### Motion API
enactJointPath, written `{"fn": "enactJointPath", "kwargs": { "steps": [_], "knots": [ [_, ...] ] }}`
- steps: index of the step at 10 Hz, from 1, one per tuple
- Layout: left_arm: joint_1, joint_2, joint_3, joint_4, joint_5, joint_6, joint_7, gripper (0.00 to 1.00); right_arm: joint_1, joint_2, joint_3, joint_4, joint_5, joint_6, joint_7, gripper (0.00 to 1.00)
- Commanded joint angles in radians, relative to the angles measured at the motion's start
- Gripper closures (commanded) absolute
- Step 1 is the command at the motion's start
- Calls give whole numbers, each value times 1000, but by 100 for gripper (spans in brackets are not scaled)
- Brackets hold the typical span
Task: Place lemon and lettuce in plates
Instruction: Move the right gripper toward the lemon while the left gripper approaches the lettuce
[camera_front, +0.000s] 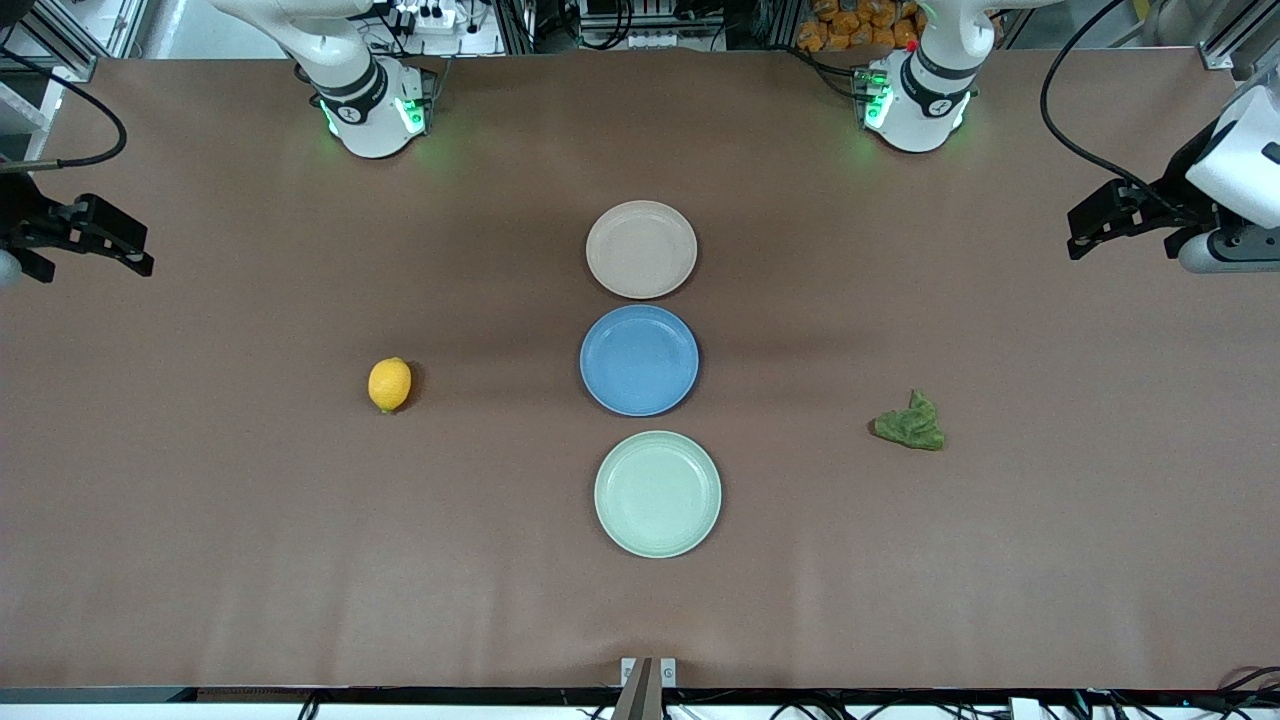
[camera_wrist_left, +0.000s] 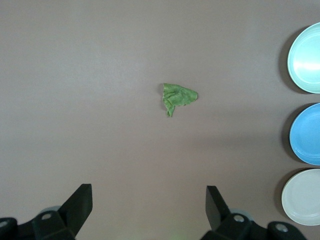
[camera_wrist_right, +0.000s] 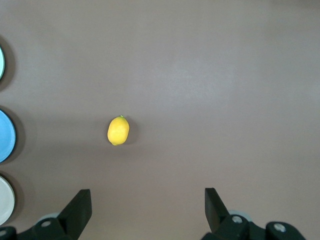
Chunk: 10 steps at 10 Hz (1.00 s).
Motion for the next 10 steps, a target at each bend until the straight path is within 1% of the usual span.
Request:
{"fn": "enactJointPath", "kwargs": {
  "steps": [1, 4, 6, 7, 9, 10],
  "knots": [
    [22, -9, -5, 3, 19, -14, 26, 0, 2, -3, -1, -1, 12, 7, 4, 0],
    [22, 6, -5, 2, 19, -13, 13, 0, 8, -6, 1, -11, 14, 8, 4, 0],
    [25, 87, -5, -1, 19, 1, 23, 0, -2, 6, -1, -13, 14, -2, -14, 0],
    [22, 140, -6, -30, 19, 42, 23, 0, -2, 12, -1, -31, 14, -1, -25, 0],
    [22, 154, -11, -177, 21, 242, 11, 0, 4, 20, -1, -34, 14, -4, -24, 0],
    [25, 184, -11, -217, 21, 315, 11, 0, 10, 20, 1, -59, 15, -4, -13, 0]
  ]
}}
